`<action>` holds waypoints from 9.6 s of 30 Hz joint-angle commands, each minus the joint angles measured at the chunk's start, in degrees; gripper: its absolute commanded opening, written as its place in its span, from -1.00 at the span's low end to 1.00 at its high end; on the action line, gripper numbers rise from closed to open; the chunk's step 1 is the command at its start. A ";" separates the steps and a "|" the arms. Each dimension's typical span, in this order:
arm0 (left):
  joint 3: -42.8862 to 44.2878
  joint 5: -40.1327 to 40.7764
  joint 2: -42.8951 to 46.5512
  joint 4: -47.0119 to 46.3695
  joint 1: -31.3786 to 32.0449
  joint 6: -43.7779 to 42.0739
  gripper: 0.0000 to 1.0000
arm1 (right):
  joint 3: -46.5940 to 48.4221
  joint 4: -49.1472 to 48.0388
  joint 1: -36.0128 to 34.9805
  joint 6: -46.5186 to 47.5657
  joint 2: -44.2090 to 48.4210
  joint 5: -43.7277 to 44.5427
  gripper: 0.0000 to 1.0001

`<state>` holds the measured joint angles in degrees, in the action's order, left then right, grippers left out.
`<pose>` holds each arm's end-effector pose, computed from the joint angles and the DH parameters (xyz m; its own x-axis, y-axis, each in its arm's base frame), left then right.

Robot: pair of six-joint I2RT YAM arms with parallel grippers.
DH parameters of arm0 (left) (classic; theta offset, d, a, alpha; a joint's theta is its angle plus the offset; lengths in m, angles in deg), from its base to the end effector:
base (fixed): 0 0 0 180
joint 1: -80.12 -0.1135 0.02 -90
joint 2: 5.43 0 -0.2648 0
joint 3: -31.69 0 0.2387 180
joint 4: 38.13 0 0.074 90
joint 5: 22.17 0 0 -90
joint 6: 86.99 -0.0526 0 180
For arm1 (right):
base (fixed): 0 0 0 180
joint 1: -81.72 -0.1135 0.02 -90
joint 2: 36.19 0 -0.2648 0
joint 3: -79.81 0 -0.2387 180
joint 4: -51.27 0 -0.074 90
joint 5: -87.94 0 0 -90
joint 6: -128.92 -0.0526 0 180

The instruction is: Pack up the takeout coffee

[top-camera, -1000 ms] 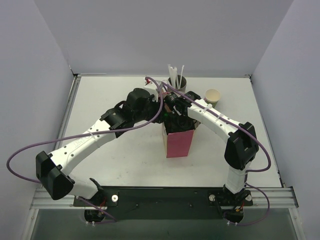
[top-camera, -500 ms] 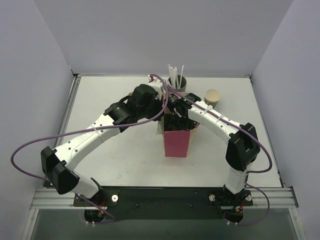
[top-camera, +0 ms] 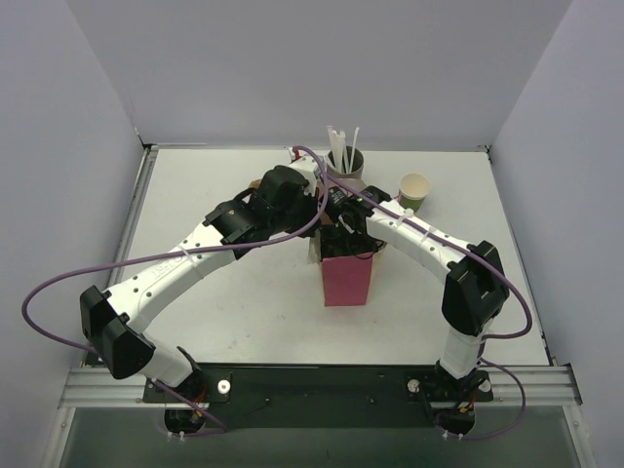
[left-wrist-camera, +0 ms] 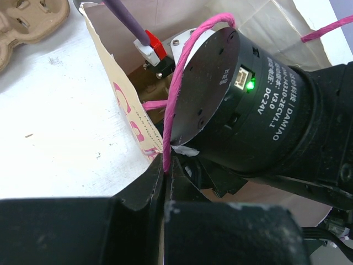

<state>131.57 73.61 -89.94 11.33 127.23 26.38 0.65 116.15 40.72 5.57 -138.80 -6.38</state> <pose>0.2281 -0.2378 0.3695 -0.6168 0.0841 -0.7826 0.4657 0.8406 -0.2767 0.2740 0.2434 0.2484 -0.9508 -0.1002 -0.2931 -0.1844 0.9434 0.2757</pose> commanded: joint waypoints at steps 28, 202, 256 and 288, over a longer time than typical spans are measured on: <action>0.46 -1.04 2.16 -1.06 0.35 -0.61 -1.00 | -4.72 0.83 -1.11 -0.06 -2.77 3.96 0.04; 6.53 -2.79 2.16 5.01 1.84 -0.35 -1.00 | 3.63 5.49 -4.18 0.38 -0.31 11.17 1.00; 6.00 -2.00 0.57 5.36 1.40 0.09 -1.00 | 6.88 7.33 -4.80 0.56 1.62 10.73 1.00; 5.82 -2.09 0.22 5.36 1.40 0.09 -1.00 | 7.06 7.77 -4.80 0.91 2.41 10.20 1.00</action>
<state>135.28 72.06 -89.02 19.72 128.46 26.34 5.04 121.40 36.88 5.99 -140.64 3.08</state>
